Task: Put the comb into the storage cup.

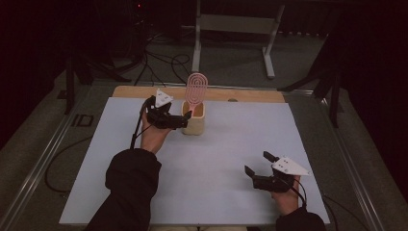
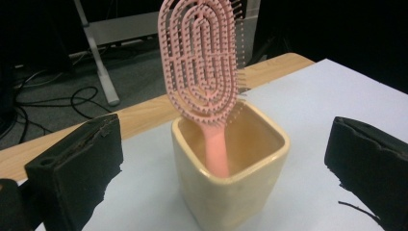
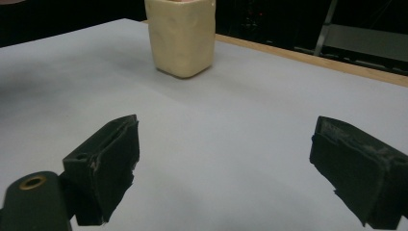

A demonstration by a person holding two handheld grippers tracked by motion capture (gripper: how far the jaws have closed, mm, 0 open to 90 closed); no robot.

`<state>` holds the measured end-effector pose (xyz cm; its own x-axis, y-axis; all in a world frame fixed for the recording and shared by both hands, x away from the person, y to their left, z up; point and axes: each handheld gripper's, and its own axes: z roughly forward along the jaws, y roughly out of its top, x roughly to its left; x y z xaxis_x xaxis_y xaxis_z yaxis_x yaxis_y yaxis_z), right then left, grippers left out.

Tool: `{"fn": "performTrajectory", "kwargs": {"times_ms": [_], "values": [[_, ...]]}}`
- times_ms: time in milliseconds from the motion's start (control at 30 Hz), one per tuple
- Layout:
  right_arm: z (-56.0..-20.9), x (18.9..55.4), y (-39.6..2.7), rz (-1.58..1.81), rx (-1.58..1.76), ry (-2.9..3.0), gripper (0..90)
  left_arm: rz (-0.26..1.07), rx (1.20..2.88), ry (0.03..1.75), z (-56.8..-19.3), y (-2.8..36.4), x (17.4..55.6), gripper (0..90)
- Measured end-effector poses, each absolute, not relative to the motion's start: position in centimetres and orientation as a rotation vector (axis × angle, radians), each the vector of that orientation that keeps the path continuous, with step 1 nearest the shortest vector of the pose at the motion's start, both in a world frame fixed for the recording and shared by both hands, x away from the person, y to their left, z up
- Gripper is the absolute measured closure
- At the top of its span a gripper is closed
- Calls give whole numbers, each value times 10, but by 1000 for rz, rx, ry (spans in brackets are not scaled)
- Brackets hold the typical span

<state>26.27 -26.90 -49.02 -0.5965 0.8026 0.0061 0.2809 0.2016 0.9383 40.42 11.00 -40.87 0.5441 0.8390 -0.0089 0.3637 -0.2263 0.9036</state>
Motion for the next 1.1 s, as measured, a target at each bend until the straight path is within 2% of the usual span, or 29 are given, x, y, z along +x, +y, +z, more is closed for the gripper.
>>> {"fn": "performTrajectory", "kwargs": {"times_ms": [633, 1100], "values": [[-491, 263, -268, 1391, 1001, 1997, 101, 584, 1764, 1020, -431, 144, 371, 6], [-491, 263, -267, 1390, 1002, 1995, 101, 645, 1767, 1032, -452, 166, 336, 6]]}}
